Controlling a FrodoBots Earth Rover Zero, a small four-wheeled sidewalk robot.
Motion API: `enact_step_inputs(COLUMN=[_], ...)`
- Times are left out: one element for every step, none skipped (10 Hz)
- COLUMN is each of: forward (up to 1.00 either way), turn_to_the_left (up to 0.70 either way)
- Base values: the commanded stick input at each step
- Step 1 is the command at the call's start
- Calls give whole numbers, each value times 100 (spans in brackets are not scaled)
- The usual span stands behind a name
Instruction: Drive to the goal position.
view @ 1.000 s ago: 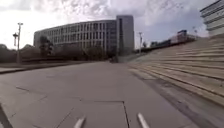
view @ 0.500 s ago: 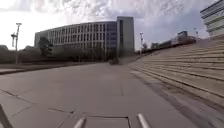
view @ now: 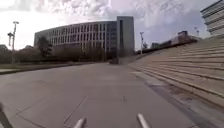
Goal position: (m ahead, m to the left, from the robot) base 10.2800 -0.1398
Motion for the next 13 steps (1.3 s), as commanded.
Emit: enact_step_inputs(forward=[70,70,70,70,70,70,70,70,70,70,70,70,70], turn_to_the_left=[0,0,0,0,0,0,0,0,0,0,0,0,0])
